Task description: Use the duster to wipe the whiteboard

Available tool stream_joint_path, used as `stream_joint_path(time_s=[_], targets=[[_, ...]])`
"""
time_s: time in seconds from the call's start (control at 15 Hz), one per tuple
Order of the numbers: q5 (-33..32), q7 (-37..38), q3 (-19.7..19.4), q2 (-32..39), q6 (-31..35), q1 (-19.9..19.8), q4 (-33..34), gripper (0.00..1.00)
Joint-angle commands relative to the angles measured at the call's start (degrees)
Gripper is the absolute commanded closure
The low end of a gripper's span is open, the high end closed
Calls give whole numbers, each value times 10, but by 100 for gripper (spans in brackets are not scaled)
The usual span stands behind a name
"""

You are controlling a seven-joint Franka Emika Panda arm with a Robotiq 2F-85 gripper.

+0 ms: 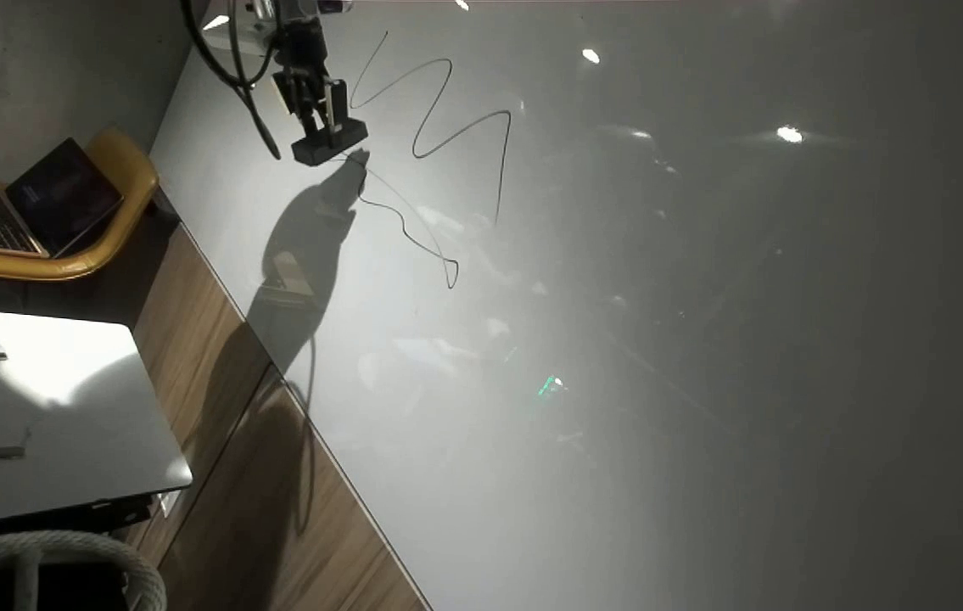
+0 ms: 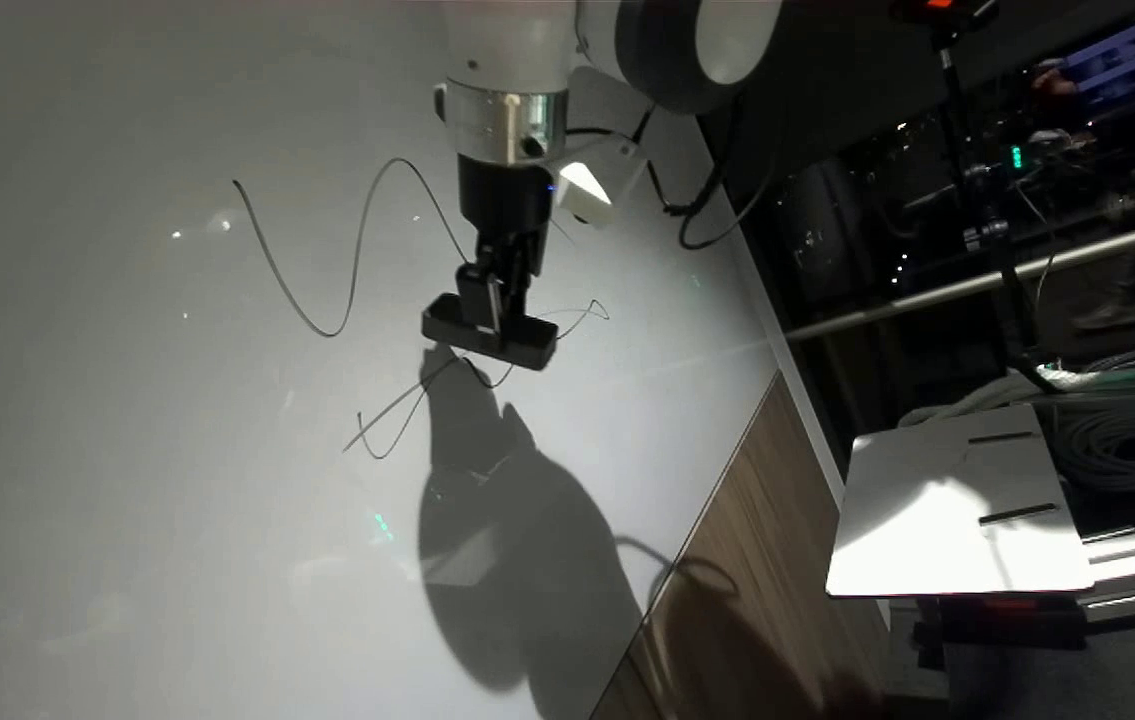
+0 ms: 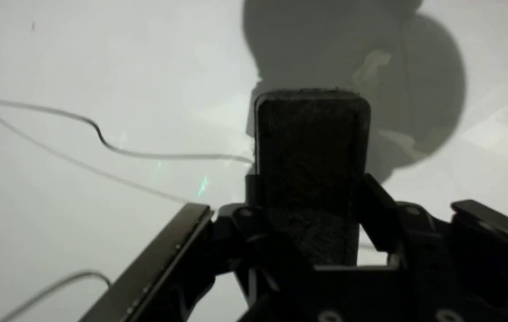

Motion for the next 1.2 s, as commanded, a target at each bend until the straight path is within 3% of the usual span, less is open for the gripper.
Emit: stream_joint_path(time_s=[0.0,0.33,0.6,0.93,1.13], targets=[[-101,61,30,61,-31,-2,123,71],[-217,106,29,132,-93,61,257,71],[-253,94,16,181,-121,96,339,71],[-226,63,-3,183,-153,96,373,71],[-204,65,-19,158,-139,80,340,71]])
